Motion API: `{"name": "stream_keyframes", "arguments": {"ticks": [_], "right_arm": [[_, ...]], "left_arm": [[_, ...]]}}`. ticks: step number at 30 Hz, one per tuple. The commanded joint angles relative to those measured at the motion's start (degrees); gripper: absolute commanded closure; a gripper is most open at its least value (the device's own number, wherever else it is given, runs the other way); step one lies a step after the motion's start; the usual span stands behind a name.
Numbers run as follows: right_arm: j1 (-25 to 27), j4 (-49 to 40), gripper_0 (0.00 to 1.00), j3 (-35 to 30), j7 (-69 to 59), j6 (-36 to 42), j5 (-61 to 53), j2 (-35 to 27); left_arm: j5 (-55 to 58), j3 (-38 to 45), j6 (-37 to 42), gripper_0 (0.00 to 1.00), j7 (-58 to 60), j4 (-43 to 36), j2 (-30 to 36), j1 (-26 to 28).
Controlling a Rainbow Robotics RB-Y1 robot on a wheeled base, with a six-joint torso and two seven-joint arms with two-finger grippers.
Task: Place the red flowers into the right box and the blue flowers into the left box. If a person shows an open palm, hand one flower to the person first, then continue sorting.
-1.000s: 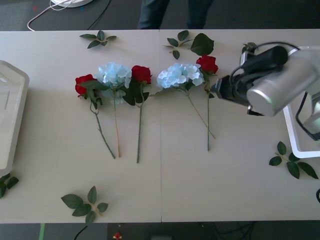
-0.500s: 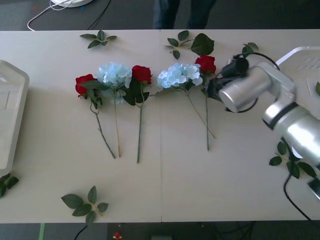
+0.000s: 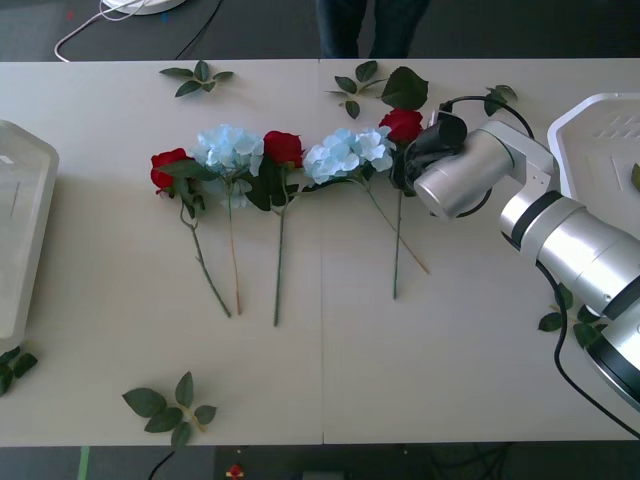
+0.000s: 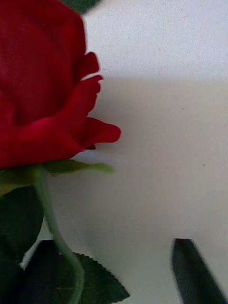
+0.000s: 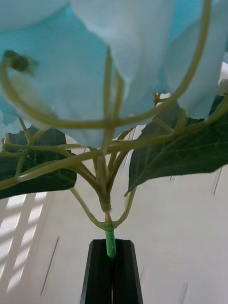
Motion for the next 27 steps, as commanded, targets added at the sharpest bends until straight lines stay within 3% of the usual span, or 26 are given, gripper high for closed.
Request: {"name": "stream_keyframes", "arguments": {"ticks": [1,3,4,5,7,8,16,21,27], "right_arm": [[-2.69,-0.30,1.00,0.75,1.89,-0.99,0.92,1.41],[-2.77,-0.30,1.00,0.75,1.80,-1.25,0.92,1.41],[-2.77,-0.30,1.00,0.84,1.89,-1.25,0.83,1.41],[-2.77,-0.30,1.00,0.84,1.89,-1.25,0.83,1.41],[-2.69,-0.30,1.00,0.93,1.89,-1.25,0.83,1.41],[-2.77,-0.30,1.00,0.93,1.89,-1.16,0.83,1.41],[-2.69,-1.01,1.00,0.93,2.86,-1.34,-0.05,0.27],[-1.98,-7.16,1.00,0.93,3.47,-1.34,-0.14,-3.95],[1.71,-18.85,1.00,-1.01,3.82,-6.44,-0.05,-12.48]], "left_arm": [[-0.88,-6.19,-6.79,1.00,-2.66,-0.95,-0.20,0.54],[-0.88,-7.07,-8.11,0.99,-2.57,-0.95,-0.29,0.54],[-0.97,-7.16,-8.37,0.86,-2.57,-0.95,-0.29,0.54],[-0.97,-7.16,-8.72,0.56,-2.57,-1.04,-0.29,0.63],[-0.97,-7.16,-8.81,0.21,-2.83,-1.04,-0.29,0.54],[-0.97,-7.25,-8.90,0.15,-2.92,-1.13,-0.29,0.54],[-0.97,-6.72,-9.69,0.10,-3.19,-1.57,-0.29,0.63],[-1.06,-4.26,-8.11,0.10,-3.36,-2.54,-0.20,0.63],[-2.37,6.99,6.13,0.10,-4.59,-7.11,-0.03,0.63]]}}
